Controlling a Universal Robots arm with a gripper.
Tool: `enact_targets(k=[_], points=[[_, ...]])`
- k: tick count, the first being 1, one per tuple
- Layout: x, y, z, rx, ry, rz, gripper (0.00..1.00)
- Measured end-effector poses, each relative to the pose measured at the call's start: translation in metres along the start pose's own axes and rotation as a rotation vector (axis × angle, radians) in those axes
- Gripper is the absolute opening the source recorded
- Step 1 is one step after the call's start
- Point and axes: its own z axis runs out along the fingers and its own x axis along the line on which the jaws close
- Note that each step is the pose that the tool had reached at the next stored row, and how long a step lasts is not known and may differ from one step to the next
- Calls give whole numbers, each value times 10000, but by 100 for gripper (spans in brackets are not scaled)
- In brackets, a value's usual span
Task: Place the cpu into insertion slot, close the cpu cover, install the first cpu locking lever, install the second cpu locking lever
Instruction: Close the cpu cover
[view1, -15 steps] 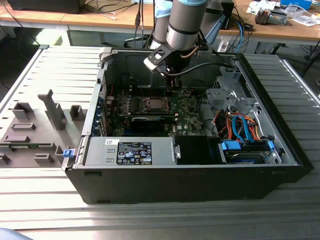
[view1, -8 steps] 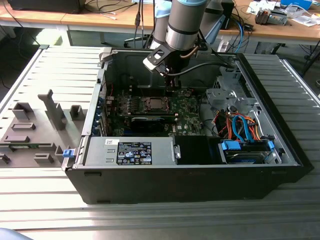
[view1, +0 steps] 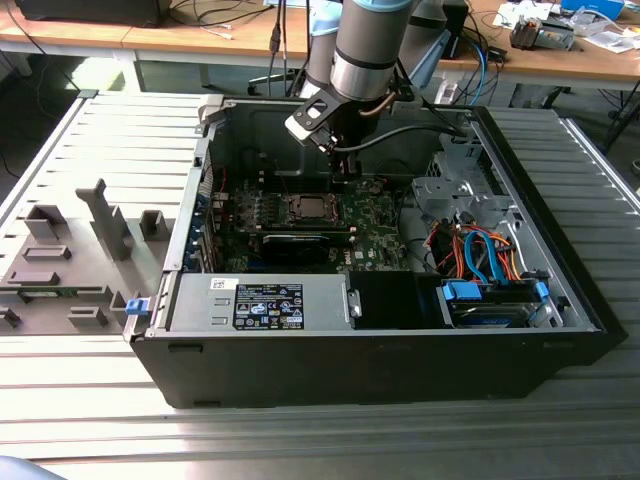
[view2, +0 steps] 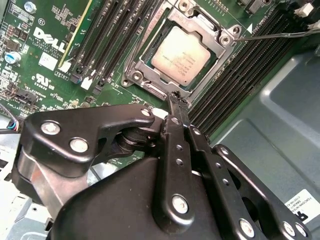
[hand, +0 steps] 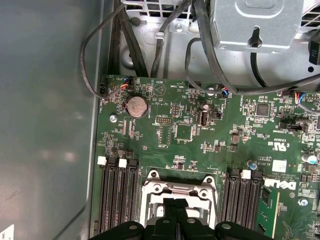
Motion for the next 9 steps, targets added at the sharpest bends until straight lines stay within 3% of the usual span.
enact_targets(k=[3,5,9], points=[[1,-6,2,0,1,1,11],[6,-63,17,0,1,0,11],[6,-70,19,0,1,2,11]])
